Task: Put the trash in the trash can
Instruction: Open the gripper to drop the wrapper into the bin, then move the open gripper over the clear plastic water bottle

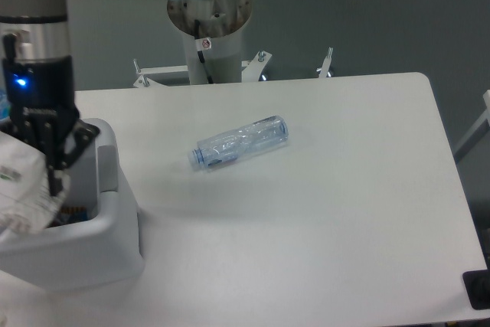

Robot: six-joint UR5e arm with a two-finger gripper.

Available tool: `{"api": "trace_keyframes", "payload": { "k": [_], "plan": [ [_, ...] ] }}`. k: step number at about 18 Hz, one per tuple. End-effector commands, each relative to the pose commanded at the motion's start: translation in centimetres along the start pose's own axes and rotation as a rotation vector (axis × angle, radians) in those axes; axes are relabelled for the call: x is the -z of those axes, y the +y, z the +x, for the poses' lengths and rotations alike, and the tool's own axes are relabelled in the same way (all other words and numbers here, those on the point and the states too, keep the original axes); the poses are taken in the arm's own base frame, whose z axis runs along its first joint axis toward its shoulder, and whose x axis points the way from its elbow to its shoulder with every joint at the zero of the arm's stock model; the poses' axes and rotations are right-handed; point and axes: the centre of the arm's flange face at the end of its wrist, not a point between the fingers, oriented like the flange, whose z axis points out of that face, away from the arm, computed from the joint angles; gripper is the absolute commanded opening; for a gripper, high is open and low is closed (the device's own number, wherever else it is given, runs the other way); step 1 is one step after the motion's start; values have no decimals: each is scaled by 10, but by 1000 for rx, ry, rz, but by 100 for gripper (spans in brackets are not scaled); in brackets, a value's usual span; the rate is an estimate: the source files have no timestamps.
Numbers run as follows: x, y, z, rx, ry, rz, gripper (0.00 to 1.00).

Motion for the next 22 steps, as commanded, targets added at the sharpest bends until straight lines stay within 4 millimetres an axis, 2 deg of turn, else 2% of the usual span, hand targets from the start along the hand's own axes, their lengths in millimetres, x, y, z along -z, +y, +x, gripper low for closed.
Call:
{"api": "trace_keyframes", "payload": {
  "k": [2,3,4,7,12,13,16,18,22],
  "plan": [
    [-1,2,0,2,2,-4,4],
    [-4,2,0,5,1,-8,33],
    [-5,0,0,25,-2,-6,57],
    [-2,-4,-2,55,-11,-1,100],
    [8,-6,-9,64,-21,15,100],
    [17,-7,-20,78,-38,26,100],
    [23,-4,-104,186,-144,30,100],
    [26,3,-171,272,-222,26,100],
    [23,32,-271,258,-321,-38,100]
  ]
}}
